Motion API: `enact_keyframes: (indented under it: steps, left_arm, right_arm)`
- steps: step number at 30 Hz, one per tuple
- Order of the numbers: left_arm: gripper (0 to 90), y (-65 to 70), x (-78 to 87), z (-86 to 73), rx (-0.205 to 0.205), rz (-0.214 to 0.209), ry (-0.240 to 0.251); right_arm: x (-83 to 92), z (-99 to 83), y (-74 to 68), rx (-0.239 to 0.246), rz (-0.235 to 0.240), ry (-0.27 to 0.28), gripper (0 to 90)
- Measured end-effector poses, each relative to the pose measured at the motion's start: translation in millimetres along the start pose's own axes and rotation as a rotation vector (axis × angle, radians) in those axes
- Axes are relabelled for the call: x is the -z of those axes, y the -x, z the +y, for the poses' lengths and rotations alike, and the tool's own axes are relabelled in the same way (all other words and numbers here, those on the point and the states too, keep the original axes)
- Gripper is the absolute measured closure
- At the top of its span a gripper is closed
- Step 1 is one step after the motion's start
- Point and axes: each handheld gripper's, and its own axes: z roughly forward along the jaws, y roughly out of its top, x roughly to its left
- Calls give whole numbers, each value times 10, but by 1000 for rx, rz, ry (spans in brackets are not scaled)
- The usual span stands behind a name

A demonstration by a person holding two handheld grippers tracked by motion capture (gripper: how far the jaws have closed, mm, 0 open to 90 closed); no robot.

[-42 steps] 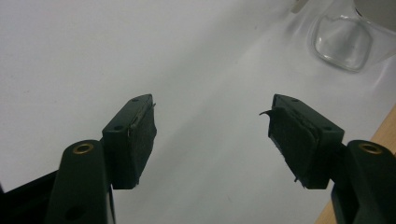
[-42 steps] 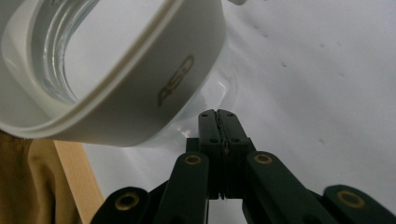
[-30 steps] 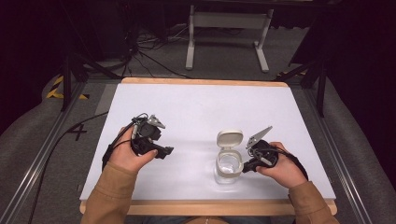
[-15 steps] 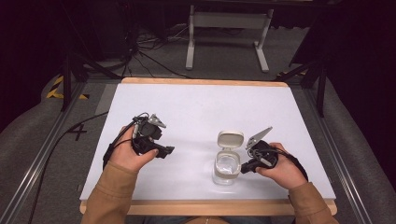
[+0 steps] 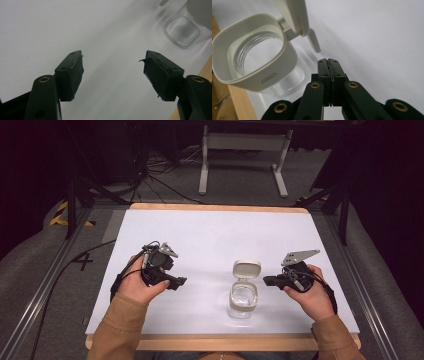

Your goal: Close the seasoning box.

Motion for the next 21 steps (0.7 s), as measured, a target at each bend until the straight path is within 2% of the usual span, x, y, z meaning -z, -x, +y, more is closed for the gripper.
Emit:
enact_keyframes:
  steps: [5, 7, 8, 13, 21]
  left_arm:
    - [326, -7, 11, -14, 7, 2, 14]
    - [326, -13, 21, -23, 10, -2, -4]
    - [326, -11, 13, -35, 9, 7, 5]
    - [325, -12, 39, -91, 24, 12, 3]
    - [324, -34, 95, -176, 41, 27, 0]
  right_arm:
    - [67, 24, 2, 4, -16, 86, 900]
    - [88, 27, 16, 0, -20, 112, 900]
    - [97, 28, 24, -3, -23, 122, 900]
    - [129, 49, 71, -4, 3, 187, 899]
    - [75, 124, 90, 12, 18, 205, 898]
